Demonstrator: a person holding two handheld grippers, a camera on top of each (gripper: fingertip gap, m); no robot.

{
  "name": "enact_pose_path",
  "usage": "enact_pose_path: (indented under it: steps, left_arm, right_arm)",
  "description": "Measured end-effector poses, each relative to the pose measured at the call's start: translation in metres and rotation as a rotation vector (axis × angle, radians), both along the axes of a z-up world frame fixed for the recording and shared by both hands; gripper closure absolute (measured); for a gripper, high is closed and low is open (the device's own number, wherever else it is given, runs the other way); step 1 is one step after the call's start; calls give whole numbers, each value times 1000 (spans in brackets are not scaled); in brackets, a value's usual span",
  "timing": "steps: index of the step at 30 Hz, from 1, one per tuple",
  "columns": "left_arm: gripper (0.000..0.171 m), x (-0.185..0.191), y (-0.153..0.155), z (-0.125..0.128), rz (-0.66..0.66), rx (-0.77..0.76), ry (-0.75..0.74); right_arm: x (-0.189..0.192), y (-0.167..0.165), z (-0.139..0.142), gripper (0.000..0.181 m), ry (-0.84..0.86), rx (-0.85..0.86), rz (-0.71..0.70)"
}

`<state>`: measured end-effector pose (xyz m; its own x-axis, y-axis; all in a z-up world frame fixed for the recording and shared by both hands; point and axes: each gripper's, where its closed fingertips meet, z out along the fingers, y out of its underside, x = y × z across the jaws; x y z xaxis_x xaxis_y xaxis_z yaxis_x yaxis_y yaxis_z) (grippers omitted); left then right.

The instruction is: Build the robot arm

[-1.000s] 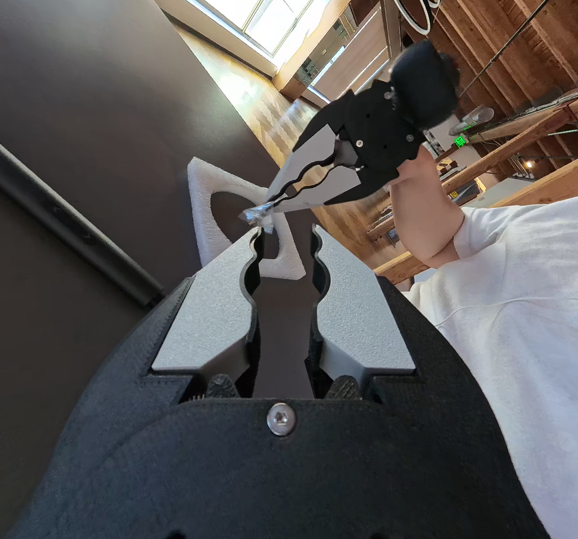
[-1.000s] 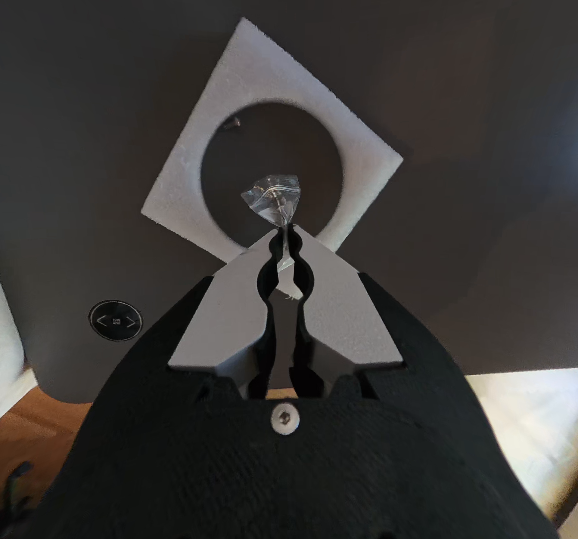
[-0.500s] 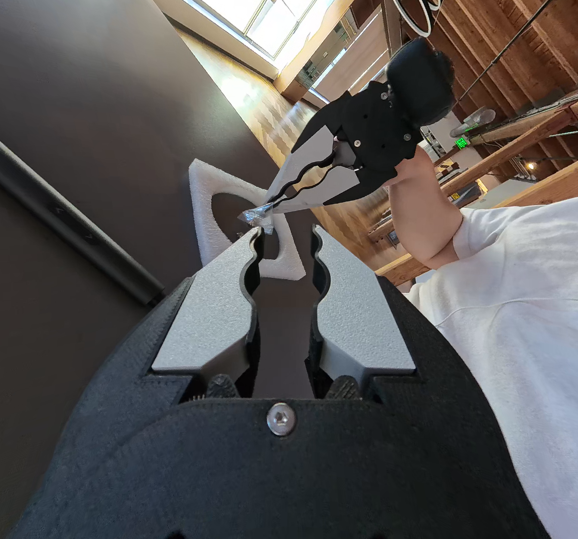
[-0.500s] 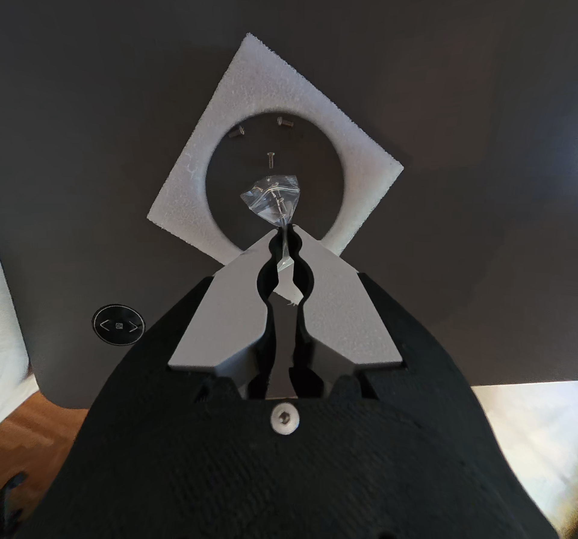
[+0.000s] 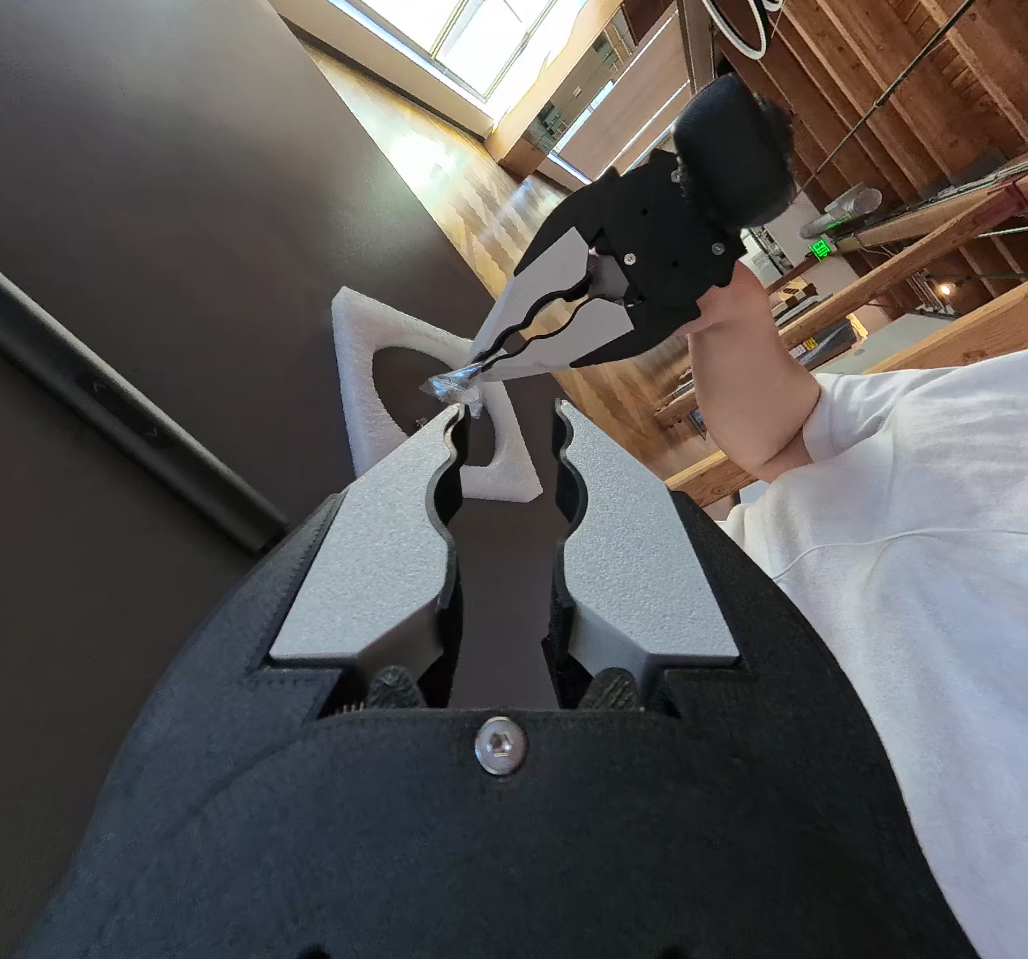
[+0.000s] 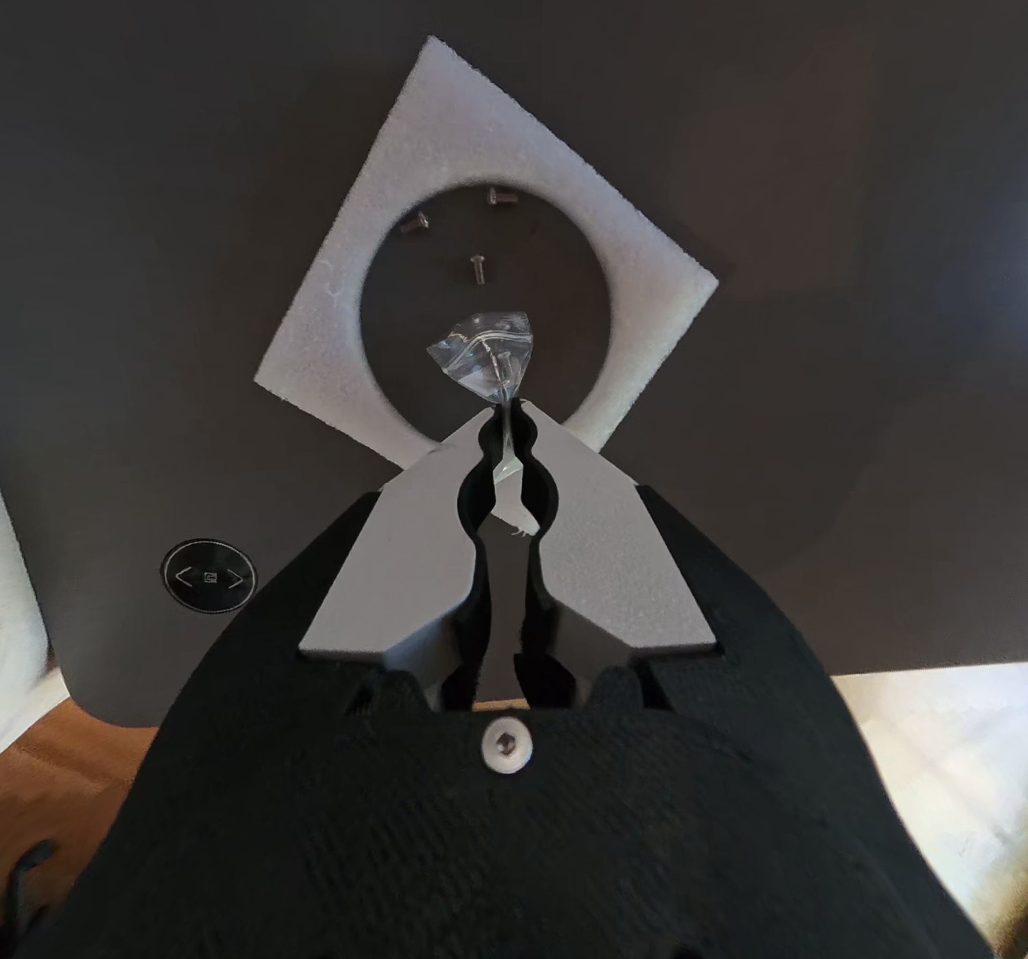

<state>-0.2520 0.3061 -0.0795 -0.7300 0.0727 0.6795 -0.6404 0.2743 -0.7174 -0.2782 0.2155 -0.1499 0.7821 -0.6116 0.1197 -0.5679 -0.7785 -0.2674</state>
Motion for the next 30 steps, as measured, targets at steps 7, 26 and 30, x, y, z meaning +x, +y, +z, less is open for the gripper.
enact_pose_path:
  steps: [7, 26, 30]
  left_arm:
    - [143, 2, 3, -1, 13, 0, 3]
    - [146, -4, -27, 3, -7, 6, -31]
    - [144, -10, -39, 20, -39, -8, -94]
  right_arm:
    - [0, 2, 1, 180, -11, -3, 22]
    - [11, 20, 59, 180, -424, 846, -194]
    - [10, 23, 75, 179, -489, 1010, -220]
